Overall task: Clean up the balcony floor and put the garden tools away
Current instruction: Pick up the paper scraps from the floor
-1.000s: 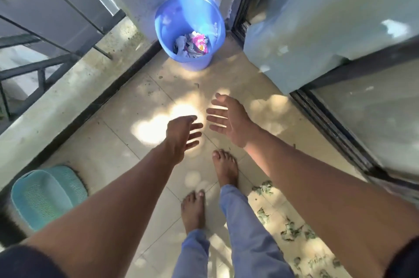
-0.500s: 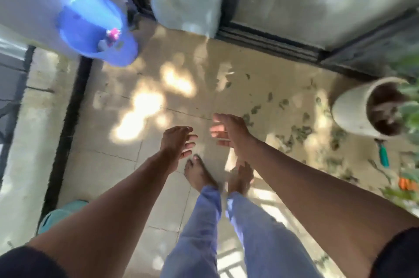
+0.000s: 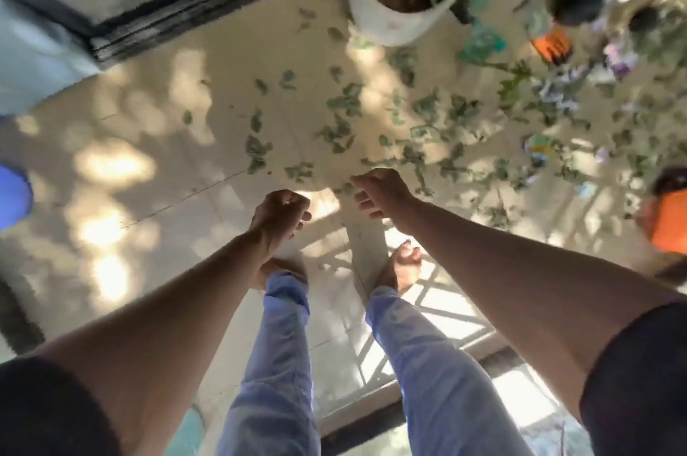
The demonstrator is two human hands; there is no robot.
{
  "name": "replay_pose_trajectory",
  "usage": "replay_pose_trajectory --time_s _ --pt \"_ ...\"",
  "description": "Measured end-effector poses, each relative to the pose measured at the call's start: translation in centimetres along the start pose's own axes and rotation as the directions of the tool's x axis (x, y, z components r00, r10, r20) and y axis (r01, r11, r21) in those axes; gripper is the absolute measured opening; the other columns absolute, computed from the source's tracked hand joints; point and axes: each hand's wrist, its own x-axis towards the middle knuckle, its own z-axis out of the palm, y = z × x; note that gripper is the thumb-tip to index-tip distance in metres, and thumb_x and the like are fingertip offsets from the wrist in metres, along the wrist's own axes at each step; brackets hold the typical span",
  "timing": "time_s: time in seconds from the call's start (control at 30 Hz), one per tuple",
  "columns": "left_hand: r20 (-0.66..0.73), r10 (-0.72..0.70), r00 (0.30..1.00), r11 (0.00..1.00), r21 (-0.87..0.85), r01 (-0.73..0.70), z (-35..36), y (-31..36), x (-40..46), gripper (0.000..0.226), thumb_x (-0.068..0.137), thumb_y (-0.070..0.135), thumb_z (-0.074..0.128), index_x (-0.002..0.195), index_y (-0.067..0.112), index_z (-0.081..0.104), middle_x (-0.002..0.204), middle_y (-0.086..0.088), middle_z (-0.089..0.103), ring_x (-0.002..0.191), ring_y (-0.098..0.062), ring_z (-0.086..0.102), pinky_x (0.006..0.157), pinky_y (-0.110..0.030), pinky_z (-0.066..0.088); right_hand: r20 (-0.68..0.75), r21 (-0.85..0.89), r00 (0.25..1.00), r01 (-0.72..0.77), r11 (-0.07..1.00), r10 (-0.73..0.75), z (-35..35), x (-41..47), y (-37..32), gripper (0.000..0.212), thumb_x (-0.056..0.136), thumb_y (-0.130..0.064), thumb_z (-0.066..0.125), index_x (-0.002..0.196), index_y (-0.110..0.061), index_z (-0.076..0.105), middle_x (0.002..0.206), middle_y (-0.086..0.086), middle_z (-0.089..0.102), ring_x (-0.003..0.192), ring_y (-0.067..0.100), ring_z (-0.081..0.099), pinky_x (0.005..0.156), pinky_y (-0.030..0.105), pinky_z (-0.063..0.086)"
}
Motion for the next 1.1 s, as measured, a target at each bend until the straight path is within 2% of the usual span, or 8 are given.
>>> replay_pose_trajectory --time_s 0.23,0.33,0.43,0.57,0.63,0.73,0.87,1.1 --pt "0.168 0.101 0.981 0.934 0.324 -0.151 15.5 6.5 -0.7 0.011 0.099 0.028 0.061 0.094 0.021 0.068 0.092 -0.005 0.078 0.077 -0.019 0.071 0.071 -0.034 0.057 -0.077 0.205 0.992 -0.086 0.975 0.104 -13.4 -0.4 9.0 0.032 0.099 -0.019 0.063 0.119 0.007 0.066 0.101 0.029 0.069 0.094 0.041 0.069 0.076 0.042 0.054" --pt "0.235 0.131 0.963 0.897 0.385 -0.216 21.0 8.6 -1.2 0.010 0.101 0.021 0.060 0.104 0.018 0.070 0.093 -0.004 0.076 0.061 -0.001 0.065 0.053 -0.016 0.050 -0.121 0.237 0.981 -0.120 0.964 0.152 -18.0 -1.0 13.2 0.016 0.095 -0.019 0.068 0.100 -0.004 0.070 0.093 0.024 0.071 0.077 0.030 0.065 0.063 0.033 0.049" --pt "0.274 0.127 0.953 0.861 0.447 -0.244 25.2 9.6 -0.9 0.009 0.101 0.022 0.064 0.100 0.016 0.069 0.088 -0.004 0.072 0.049 0.005 0.059 0.044 -0.012 0.044 -0.209 0.236 0.957 -0.150 0.960 0.201 -21.6 -1.5 16.8 0.014 0.088 -0.022 0.067 0.076 -0.014 0.069 0.085 0.021 0.077 0.071 0.031 0.071 0.068 0.042 0.060" --pt "0.387 0.039 0.921 0.804 0.535 -0.259 29.4 11.3 -0.2 0.019 0.106 0.025 0.055 0.088 0.031 0.058 0.094 0.005 0.063 0.060 0.012 0.062 0.053 -0.004 0.046 -0.254 0.307 0.945 -0.123 0.944 0.206 -25.5 -1.8 19.8 0.016 0.082 -0.020 0.061 0.073 -0.014 0.072 0.073 0.011 0.076 0.075 0.033 0.076 0.073 0.057 0.063" --pt "0.393 0.035 0.919 0.784 0.560 -0.269 31.4 12.7 0.1 0.009 0.101 0.032 0.060 0.096 0.026 0.065 0.101 0.001 0.071 0.076 -0.002 0.070 0.060 -0.017 0.052 -0.293 0.333 0.937 -0.086 0.939 0.189 -27.2 -1.8 20.6 0.016 0.079 -0.022 0.059 0.076 -0.014 0.073 0.073 0.009 0.076 0.077 0.033 0.076 0.075 0.057 0.062" --pt "0.417 0.047 0.908 0.739 0.597 -0.312 34.6 15.2 -0.4 0.013 0.100 0.030 0.058 0.101 0.022 0.068 0.095 -0.001 0.076 0.085 -0.022 0.071 0.075 -0.029 0.054 -0.349 0.353 0.915 -0.071 0.933 0.201 -29.7 -1.6 21.3 0.014 0.081 -0.024 0.058 0.077 -0.020 0.071 0.077 0.004 0.076 0.080 0.028 0.075 0.079 0.050 0.063" --pt "0.477 0.036 0.878 0.734 0.583 -0.347 38.4 18.1 -0.5 0.016 0.103 0.022 0.055 0.092 0.022 0.067 0.097 -0.009 0.073 0.085 -0.025 0.067 0.080 -0.037 0.051 -0.407 0.367 0.879 -0.090 0.926 0.248 -32.8 -0.8 22.1 0.016 0.087 -0.026 0.056 0.082 -0.021 0.070 0.085 0.003 0.075 0.085 0.026 0.073 0.079 0.045 0.063" --pt "0.496 -0.003 0.868 0.697 0.624 -0.354 42.9 22.3 1.6 0.017 0.104 0.026 0.055 0.108 0.013 0.066 0.108 -0.010 0.075 0.096 -0.029 0.072 0.087 -0.045 0.058 -0.446 0.244 0.846 -0.199 0.949 0.292 -38.0 1.2 22.1 0.017 0.090 -0.032 0.057 0.088 -0.024 0.073 0.088 0.000 0.076 0.088 0.024 0.071 0.082 0.034 0.059"
